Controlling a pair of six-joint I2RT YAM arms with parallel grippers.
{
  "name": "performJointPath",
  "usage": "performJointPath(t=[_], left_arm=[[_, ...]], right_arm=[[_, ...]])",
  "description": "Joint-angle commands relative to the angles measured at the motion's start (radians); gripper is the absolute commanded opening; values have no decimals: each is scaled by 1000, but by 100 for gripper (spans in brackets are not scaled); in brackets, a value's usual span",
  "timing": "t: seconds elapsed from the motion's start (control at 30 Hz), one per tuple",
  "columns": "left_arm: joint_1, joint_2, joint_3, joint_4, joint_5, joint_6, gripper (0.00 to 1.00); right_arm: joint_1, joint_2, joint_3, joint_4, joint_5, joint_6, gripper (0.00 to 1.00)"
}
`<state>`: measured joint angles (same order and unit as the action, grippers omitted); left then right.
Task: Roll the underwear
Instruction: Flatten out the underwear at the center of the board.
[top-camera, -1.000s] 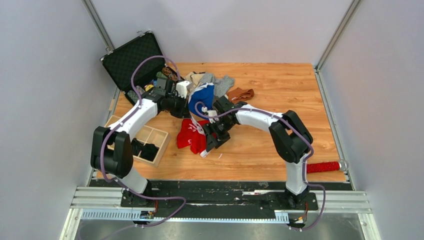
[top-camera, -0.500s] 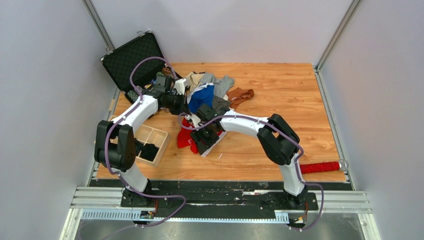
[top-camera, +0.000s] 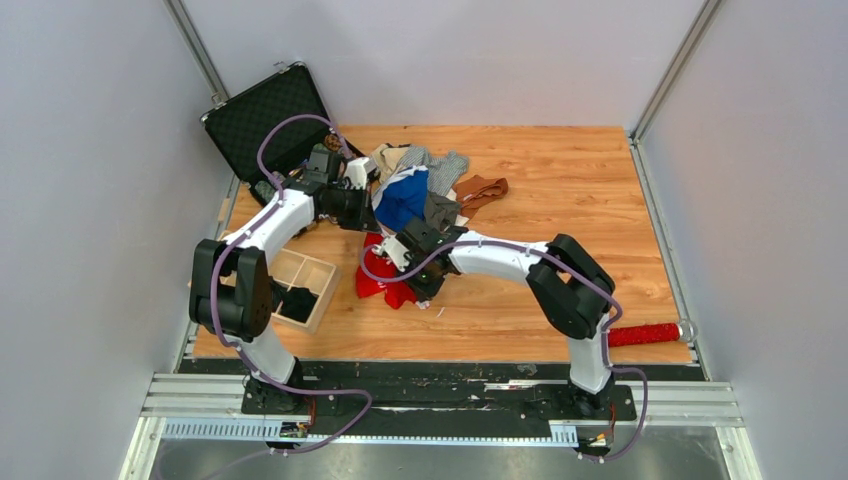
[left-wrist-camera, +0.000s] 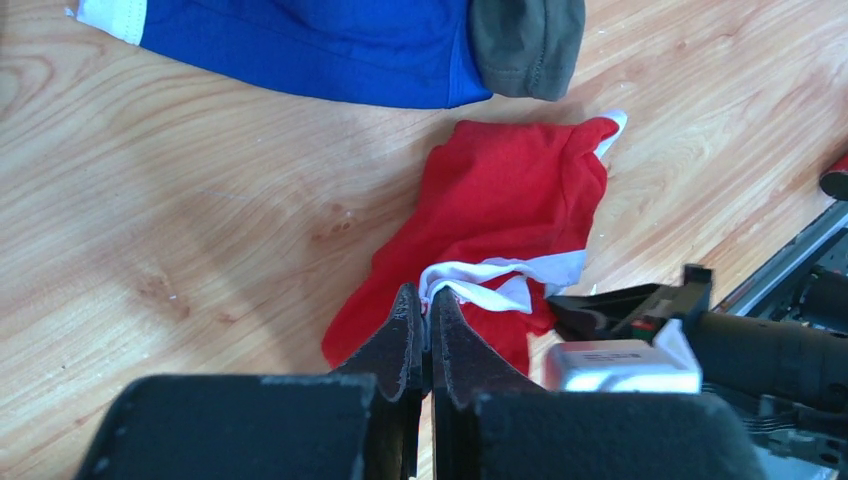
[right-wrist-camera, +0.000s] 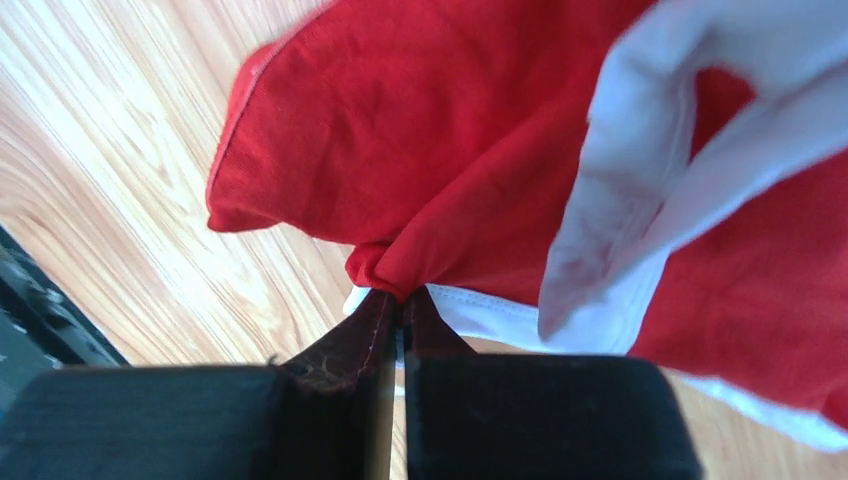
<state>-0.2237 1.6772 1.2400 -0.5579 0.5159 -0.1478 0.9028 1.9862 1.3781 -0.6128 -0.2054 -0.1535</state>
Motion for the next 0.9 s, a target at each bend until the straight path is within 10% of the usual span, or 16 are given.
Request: performJointPath(t=[0.0, 0.87], left_arm=[[12, -10, 46, 6, 19, 64, 0], [12, -112, 22, -155, 104, 257, 0]], right_arm=[[-27, -147, -99, -67, 135, -175, 0], [-344, -908, -725, 24, 155, -698, 10]])
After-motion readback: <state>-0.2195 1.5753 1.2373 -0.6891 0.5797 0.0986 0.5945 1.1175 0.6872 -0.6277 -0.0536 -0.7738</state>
